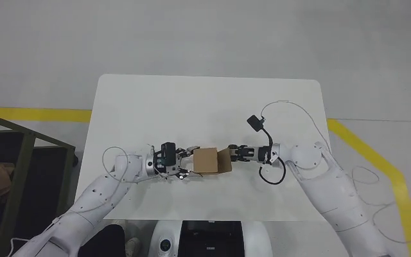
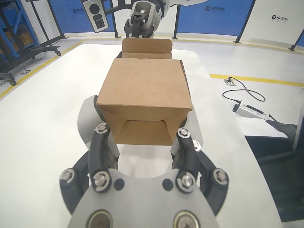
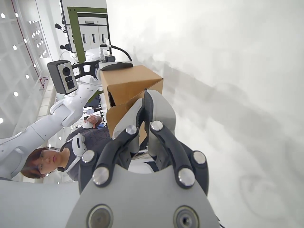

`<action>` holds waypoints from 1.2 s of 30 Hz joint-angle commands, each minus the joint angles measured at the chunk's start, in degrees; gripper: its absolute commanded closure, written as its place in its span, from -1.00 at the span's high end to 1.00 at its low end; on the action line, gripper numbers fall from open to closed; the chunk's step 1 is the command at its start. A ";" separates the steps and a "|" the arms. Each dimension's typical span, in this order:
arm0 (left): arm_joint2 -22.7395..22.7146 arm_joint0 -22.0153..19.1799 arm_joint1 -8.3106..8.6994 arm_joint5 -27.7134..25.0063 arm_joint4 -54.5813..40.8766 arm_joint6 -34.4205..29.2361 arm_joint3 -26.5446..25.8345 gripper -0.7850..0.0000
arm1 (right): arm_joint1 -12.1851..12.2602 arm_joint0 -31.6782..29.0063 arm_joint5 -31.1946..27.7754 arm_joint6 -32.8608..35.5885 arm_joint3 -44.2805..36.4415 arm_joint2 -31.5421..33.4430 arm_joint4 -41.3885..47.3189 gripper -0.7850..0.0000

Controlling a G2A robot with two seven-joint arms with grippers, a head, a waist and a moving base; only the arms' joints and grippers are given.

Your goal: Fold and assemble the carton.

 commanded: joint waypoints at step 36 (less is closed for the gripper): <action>1.97 -0.98 0.33 2.72 2.80 -2.37 3.89 -0.02 | -1.20 1.55 0.16 2.41 5.31 -5.16 5.20 -0.44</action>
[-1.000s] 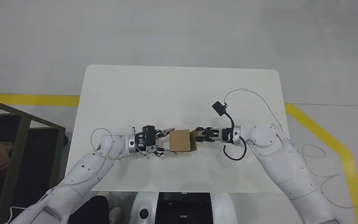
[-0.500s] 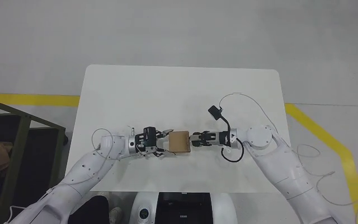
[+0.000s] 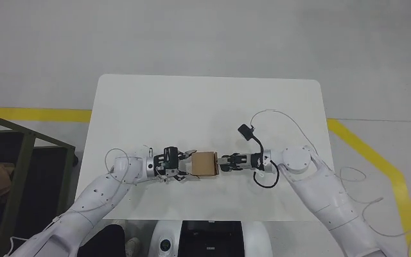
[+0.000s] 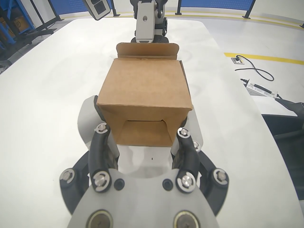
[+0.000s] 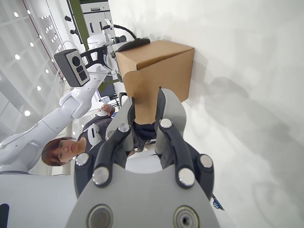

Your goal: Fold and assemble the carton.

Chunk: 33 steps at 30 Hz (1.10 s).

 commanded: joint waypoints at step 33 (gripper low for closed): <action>0.36 0.14 0.61 0.49 -0.10 -0.24 -0.03 -0.05 | -0.99 0.88 -5.52 0.44 5.27 -1.71 5.98 -0.56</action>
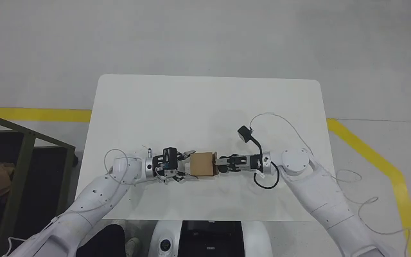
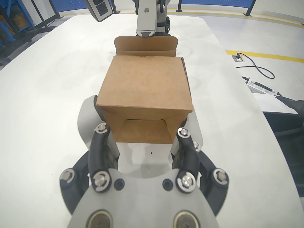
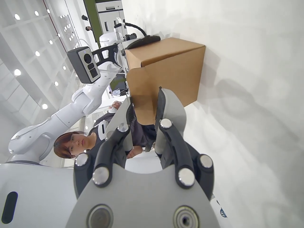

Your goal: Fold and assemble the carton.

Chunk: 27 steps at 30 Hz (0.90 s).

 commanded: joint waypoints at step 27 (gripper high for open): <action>0.08 0.22 0.37 0.35 -0.86 0.03 -0.49 -0.07 | -0.50 2.52 3.98 0.69 0.63 -2.05 -3.28 -0.83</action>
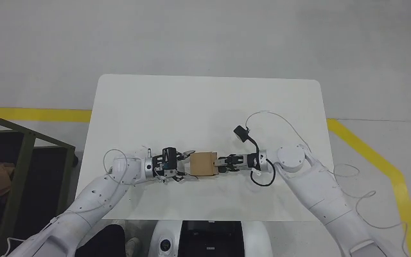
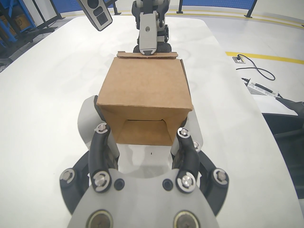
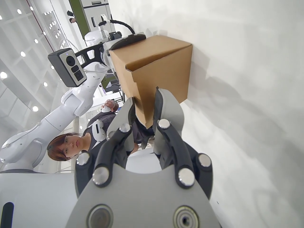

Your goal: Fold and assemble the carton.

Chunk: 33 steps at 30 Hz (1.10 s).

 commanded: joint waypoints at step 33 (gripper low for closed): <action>0.90 -0.46 -0.01 0.15 -0.73 -0.13 0.44 -0.07 | -0.52 0.70 0.31 -0.42 0.29 -1.31 0.27 -0.89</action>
